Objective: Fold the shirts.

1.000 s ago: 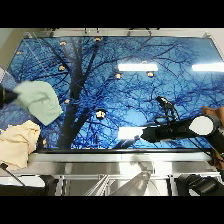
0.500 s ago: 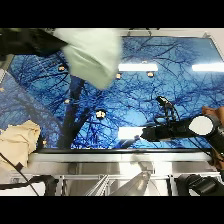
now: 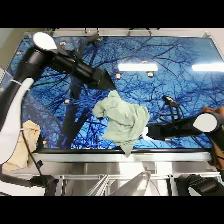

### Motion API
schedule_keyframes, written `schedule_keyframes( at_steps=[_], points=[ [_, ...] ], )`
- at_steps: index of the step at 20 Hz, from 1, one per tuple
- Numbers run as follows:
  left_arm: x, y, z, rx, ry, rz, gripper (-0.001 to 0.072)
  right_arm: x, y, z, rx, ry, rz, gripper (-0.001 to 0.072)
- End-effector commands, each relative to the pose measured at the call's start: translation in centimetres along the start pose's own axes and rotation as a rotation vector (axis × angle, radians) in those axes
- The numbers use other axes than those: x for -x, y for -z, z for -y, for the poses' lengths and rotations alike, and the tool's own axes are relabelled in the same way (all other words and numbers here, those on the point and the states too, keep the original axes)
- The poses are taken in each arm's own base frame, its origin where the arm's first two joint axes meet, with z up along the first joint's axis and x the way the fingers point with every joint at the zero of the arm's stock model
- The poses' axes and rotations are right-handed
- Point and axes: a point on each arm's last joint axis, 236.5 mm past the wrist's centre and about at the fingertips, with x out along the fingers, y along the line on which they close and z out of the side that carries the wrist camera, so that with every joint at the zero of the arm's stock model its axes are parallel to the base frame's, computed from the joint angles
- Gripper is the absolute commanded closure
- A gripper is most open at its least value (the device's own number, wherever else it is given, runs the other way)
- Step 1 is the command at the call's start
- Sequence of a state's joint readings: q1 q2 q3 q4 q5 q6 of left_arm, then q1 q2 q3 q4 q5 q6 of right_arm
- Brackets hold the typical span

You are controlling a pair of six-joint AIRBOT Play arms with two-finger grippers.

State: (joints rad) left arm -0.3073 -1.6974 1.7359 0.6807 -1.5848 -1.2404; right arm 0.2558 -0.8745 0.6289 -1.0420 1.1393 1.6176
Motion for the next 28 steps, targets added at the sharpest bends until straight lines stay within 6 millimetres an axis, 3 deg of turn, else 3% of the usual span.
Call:
schedule_keyframes(
  at_steps=[1,2,5,7,10,12,13,14,15,16,17,18,21,23,25,28],
  points=[
    [-1.2,4.6,-3.6,0.103,-0.077,-0.222,-0.0004,1.5,0.8,3.2,-0.067,0.031,-0.057,0.0176],
    [-0.7,5.2,-5.1,0.14,-0.122,-0.234,-0.0003,1.8,0.7,4.0,-0.073,0.032,-0.053,0.007],
    [-0.6,6.0,-9.3,0.225,-0.189,-0.173,-0.0004,0.7,-0.5,4.7,-0.118,0.009,0.003,0.0072],
    [-1.7,6.4,-12.5,0.291,-0.213,-0.118,-0.0002,-1.4,-0.5,3.1,-0.178,-0.093,-0.014,0.0072],
    [-4.2,6.2,-16.9,0.367,-0.249,-0.047,-0.0002,-5.6,-0.2,-0.3,-0.128,-0.237,-0.066,0.0073],
    [-5.9,6.3,-18.9,0.391,-0.26,-0.047,-0.0001,-8.6,-0.9,-2.2,-0.123,-0.291,-0.052,0.0072],
    [-6.5,6.4,-19.8,0.405,-0.265,-0.049,0.0011,-9.9,-1.2,-2.9,-0.145,-0.322,-0.049,0.0073],
    [-7.0,6.5,-20.6,0.417,-0.269,-0.045,0.0073,-11.1,-1.3,-3.5,-0.163,-0.356,-0.054,0.0078],
    [-7.5,6.6,-21.3,0.429,-0.272,-0.045,0.019,-11.8,-1.3,-4.0,-0.178,-0.392,-0.062,0.0256],
    [-7.8,6.7,-21.8,0.435,-0.275,-0.045,0.0355,-12.2,-1.2,-4.3,-0.186,-0.423,-0.072,0.0587],
    [-7.8,6.7,-22.4,0.439,-0.286,-0.036,0.0599,-12.2,-1.1,-4.7,-0.182,-0.452,-0.082,0.0693],
    [-7.5,6.4,-22.9,0.437,-0.299,-0.016,0.0707,-11.9,-0.9,-5.1,-0.155,-0.475,-0.088,0.0693],
    [-5.3,5.0,-22.8,0.429,-0.311,0.054,0.0706,-8.6,-0.6,-6.8,-0.103,-0.594,-0.12,0.0693],
    [-2.2,3.7,-20.6,0.388,-0.307,0.106,0.0704,-3.9,-1.3,-8.4,-0.055,-0.718,-0.097,0.0693],
    [1.9,1.2,-15.3,0.287,-0.229,0.216,0.0703,3.5,-3.2,-10.5,0.039,-0.877,-0.002,0.0693],
    [10.9,-2.4,-3.8,0.098,-0.059,0.487,0.0703,18.9,-5.8,-14.0,0.229,-1.148,0.279,0.0687]
  ],
)
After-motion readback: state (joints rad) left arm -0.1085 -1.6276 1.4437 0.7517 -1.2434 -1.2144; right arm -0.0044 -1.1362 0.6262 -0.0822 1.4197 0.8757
